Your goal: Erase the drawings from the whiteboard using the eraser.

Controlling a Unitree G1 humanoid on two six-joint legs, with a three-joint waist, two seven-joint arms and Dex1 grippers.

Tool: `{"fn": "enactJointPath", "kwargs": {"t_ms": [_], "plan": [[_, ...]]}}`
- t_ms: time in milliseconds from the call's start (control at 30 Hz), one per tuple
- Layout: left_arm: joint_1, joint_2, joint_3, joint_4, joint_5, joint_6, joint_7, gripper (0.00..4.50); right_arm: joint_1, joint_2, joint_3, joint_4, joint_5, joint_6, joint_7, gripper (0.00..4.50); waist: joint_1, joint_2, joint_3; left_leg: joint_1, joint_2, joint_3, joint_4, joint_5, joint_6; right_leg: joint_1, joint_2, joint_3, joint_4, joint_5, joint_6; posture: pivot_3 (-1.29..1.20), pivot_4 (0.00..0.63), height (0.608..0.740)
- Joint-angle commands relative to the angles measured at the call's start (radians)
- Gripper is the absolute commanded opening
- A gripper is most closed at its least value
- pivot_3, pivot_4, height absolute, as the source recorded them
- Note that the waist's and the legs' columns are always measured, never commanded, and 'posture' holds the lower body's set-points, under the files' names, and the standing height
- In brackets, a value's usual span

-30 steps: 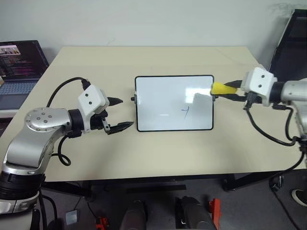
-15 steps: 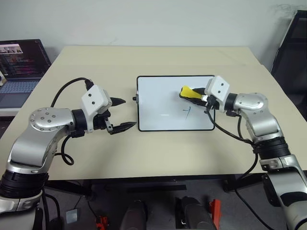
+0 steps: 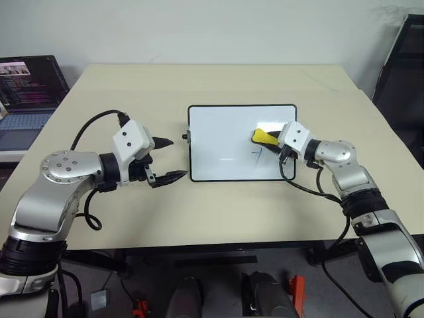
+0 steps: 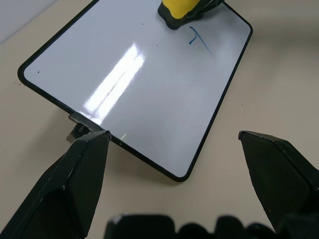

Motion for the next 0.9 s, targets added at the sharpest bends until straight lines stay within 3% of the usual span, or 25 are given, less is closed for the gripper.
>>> {"fn": "enactJointPath", "kwargs": {"t_ms": [33,300,467,900], "plan": [[-0.010,0.004,0.016,-0.018,-0.001,-0.015,-0.004,4.50,0.023,-0.003,0.026,0.033,-0.031,-0.024,0.009,0.99,0.000,-0.001,0.000,0.000,0.000,0.000,0.000,0.000,0.000,0.000,0.000,0.000,0.000,0.000,0.000,0.00,0.150,0.740],[-0.020,0.003,0.013,-0.009,0.003,-0.018,-0.009,4.50,0.167,-0.013,0.111,-0.108,-0.041,0.032,0.139,0.99,-0.001,-0.005,-0.003,0.002,0.000,0.000,0.002,0.000,0.000,0.002,0.000,0.000,0.001,0.001,0.000,0.00,0.150,0.740],[-0.022,0.002,0.012,-0.009,0.005,-0.015,-0.011,4.50,0.195,-0.019,0.125,-0.162,-0.056,0.067,0.143,0.99,-0.002,-0.005,-0.003,0.002,0.001,0.000,0.004,0.001,0.000,0.002,0.001,0.001,0.001,0.003,-0.004,0.00,0.150,0.740],[-0.026,0.005,0.014,-0.004,0.011,-0.015,-0.010,4.50,-0.070,0.018,0.085,-0.156,-0.130,0.121,-0.021,0.98,-0.002,-0.004,-0.003,0.000,0.001,0.000,0.003,0.001,0.001,0.000,0.001,0.001,0.000,0.005,0.000,0.00,0.150,0.740]]}}
